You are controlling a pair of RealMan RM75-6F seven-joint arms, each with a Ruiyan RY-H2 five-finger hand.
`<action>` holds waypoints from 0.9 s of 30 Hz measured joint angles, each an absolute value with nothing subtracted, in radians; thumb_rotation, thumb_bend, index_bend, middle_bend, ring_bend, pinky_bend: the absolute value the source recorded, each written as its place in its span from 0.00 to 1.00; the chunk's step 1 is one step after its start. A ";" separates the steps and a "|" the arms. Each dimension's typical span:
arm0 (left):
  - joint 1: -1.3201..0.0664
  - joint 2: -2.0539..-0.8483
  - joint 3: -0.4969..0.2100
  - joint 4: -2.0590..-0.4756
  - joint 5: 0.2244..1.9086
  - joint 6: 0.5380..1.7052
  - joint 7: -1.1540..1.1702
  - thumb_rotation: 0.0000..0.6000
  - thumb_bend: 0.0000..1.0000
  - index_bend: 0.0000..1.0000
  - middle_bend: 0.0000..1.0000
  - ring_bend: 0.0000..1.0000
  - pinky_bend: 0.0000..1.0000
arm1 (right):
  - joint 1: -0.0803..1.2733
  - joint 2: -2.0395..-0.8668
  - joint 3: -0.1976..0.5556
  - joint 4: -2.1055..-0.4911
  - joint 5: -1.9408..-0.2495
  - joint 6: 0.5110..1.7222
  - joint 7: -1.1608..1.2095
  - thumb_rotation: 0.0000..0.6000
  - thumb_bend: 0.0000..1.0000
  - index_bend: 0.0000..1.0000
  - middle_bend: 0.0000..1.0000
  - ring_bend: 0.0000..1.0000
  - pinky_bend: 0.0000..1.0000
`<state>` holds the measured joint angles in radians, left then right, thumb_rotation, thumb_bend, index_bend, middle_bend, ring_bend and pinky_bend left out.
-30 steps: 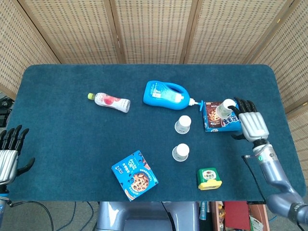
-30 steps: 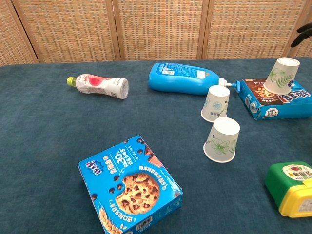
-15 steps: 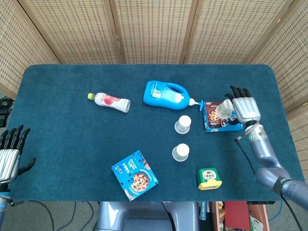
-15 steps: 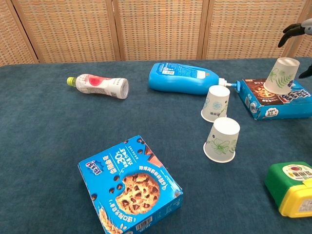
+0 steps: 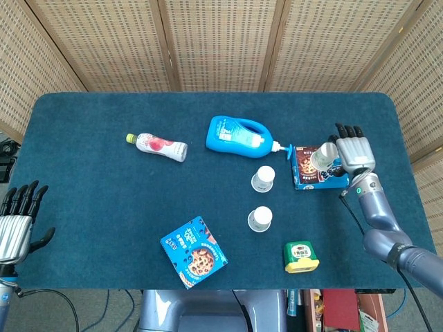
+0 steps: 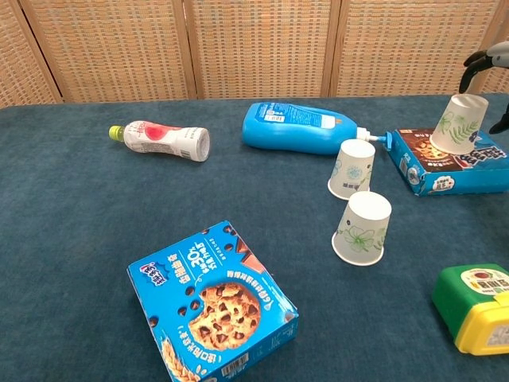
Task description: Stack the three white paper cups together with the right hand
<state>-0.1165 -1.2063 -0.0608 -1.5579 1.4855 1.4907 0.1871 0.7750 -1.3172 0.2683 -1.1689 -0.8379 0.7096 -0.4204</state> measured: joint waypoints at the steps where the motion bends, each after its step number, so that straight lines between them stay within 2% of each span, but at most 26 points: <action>1: -0.116 -1.206 -0.060 -1.558 1.489 1.492 0.187 1.00 0.29 0.00 0.00 0.00 0.00 | 0.779 -1.322 0.267 -1.163 -0.836 0.710 -0.422 1.00 0.13 0.29 0.10 0.00 0.09; 19: -0.121 -1.208 -0.057 -1.557 1.487 1.483 0.191 1.00 0.29 0.00 0.00 0.00 0.00 | 0.865 -1.383 0.242 -1.060 -0.787 0.706 -0.492 1.00 0.15 0.29 0.11 0.00 0.09; 27: -0.121 -1.205 -0.052 -1.562 1.496 1.485 0.185 1.00 0.29 0.00 0.00 0.00 0.00 | 0.871 -1.393 0.224 -1.021 -0.755 0.698 -0.514 1.00 0.18 0.38 0.13 0.00 0.12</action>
<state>-0.1207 -1.2046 -0.0523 -1.5617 1.4958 1.4854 0.1850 0.8714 -1.3926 0.2243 -1.0215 -0.7548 0.6979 -0.5139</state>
